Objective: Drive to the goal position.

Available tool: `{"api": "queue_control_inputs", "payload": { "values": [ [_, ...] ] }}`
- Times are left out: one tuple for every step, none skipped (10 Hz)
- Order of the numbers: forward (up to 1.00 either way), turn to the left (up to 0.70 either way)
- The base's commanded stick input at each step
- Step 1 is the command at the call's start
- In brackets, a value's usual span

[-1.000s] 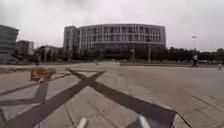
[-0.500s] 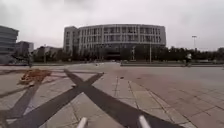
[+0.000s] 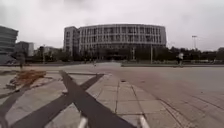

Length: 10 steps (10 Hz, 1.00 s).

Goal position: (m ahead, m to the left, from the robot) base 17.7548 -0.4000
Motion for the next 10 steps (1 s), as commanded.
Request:
{"api": "queue_control_inputs", "payload": {
  "values": [
    [1.0, -0.02],
    [1.0, -0.02],
    [1.0, -0.02],
    [1.0, -0.02],
    [1.0, -0.02],
    [1.0, -0.02],
    [1.0, -0.02],
    [1.0, 0.08],
    [1.0, 0.34],
    [1.0, 0.16]
  ]
}}
